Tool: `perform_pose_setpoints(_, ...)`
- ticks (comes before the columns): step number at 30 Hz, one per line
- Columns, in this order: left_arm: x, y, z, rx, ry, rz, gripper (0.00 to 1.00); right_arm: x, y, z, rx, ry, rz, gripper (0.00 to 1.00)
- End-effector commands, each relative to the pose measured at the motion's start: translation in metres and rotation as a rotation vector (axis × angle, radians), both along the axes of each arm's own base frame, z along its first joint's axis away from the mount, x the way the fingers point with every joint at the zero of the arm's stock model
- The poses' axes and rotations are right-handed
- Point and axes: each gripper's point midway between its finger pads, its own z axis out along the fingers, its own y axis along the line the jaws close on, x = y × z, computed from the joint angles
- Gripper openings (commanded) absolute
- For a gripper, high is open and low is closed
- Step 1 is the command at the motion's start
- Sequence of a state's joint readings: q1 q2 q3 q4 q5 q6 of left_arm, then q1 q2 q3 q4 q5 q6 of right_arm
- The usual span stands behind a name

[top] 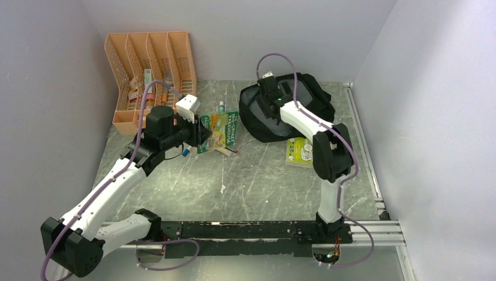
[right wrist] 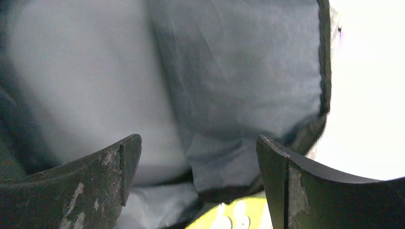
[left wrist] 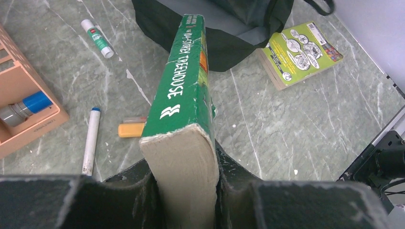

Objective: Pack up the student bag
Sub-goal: Place the book in the student bag.

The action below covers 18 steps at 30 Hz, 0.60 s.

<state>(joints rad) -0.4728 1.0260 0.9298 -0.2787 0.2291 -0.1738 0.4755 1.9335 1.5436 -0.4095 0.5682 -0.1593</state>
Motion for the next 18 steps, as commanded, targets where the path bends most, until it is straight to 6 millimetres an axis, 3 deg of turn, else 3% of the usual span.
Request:
perform_pose_setpoints(1, 0.0, -0.004, 0.027, -0.068, -0.073, -0.015, 0.05, 0.029, 0.003, 0.002, -0.099, -0.012, 0.033, 0.96)
perform_pose_setpoints(8, -0.003, 0.0, 0.026, -0.065, -0.07, -0.006, 0.05, 0.054, 0.002, -0.025, -0.225, 0.038, 0.042, 1.0)
perform_pose_setpoints(18, -0.008, -0.003, 0.028, -0.079, -0.056, -0.024, 0.05, 0.069, -0.009, -0.057, -0.363, 0.07, 0.023, 1.0)
